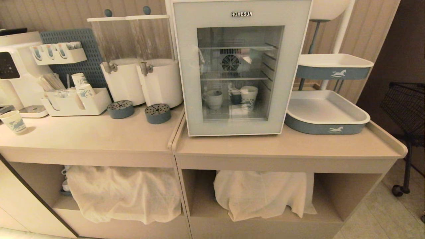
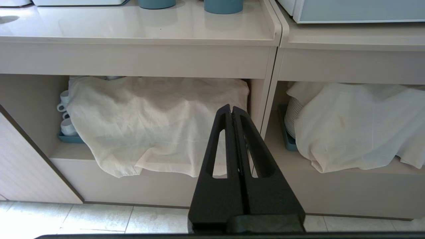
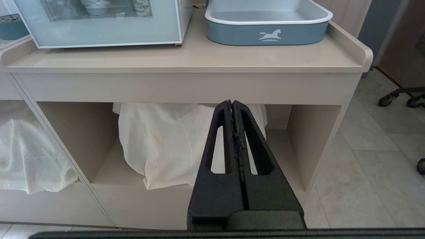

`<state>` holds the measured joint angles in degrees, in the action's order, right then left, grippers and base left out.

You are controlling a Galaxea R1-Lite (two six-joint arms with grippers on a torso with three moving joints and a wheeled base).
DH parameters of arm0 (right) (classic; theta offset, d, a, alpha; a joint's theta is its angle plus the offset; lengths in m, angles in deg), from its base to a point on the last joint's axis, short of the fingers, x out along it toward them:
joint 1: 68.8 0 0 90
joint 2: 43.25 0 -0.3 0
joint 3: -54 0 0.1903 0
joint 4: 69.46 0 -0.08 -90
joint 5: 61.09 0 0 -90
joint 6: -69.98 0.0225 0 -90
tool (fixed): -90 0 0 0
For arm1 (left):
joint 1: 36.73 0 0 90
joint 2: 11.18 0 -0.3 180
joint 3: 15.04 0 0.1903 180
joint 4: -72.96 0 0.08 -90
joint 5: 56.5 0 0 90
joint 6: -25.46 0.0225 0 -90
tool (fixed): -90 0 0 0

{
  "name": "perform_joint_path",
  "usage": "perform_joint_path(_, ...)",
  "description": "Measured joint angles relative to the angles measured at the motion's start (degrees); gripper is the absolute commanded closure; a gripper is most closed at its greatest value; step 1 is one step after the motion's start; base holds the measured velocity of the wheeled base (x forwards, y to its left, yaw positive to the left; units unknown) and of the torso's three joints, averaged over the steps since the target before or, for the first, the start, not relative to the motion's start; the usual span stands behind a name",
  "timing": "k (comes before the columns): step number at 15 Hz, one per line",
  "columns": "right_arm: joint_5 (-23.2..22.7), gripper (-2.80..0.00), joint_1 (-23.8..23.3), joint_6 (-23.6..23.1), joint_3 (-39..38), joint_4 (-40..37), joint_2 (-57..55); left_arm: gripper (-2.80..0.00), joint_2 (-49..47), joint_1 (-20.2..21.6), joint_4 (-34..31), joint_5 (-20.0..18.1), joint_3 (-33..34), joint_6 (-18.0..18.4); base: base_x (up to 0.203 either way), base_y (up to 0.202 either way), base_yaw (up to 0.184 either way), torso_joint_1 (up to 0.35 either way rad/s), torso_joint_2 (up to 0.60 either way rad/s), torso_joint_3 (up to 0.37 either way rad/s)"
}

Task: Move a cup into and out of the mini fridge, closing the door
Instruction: Open the freezer door

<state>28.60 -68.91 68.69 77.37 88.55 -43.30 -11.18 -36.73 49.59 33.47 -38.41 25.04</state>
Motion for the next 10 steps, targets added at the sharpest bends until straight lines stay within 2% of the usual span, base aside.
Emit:
perform_joint_path(5,-0.02,0.0,0.04,-0.07,0.0,0.0,0.0,0.0,0.0,0.0,0.05,-0.08,0.0,0.24,0.0,0.0,0.0,0.0,0.0,0.0)
perform_joint_path(10,-0.02,0.0,0.0,0.02,0.0,0.02,0.02,0.0,0.0,0.0,0.1,-0.09,0.0,0.24,0.173,0.0,-0.001,0.0,0.0,0.001)
